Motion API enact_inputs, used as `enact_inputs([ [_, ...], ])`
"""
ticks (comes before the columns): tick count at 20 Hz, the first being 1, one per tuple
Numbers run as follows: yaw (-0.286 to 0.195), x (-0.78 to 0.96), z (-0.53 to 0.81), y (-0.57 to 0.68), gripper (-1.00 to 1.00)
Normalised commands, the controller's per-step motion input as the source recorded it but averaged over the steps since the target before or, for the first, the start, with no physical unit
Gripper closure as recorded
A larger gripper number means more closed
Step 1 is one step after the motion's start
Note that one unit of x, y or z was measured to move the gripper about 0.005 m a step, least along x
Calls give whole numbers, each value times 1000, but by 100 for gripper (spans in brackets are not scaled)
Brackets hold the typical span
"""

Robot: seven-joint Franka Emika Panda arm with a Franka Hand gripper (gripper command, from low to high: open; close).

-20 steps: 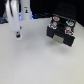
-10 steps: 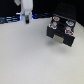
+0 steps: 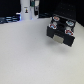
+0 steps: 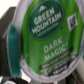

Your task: Open the kcup holder, insert the kcup into the holder, and close the kcup holder

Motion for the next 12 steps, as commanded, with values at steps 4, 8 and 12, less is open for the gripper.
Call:
enact_inputs([
  [4, 12, 150, 230, 679, 100],
  [8, 8, 147, 317, 674, 100],
  [12, 6, 156, 312, 686, 100],
])
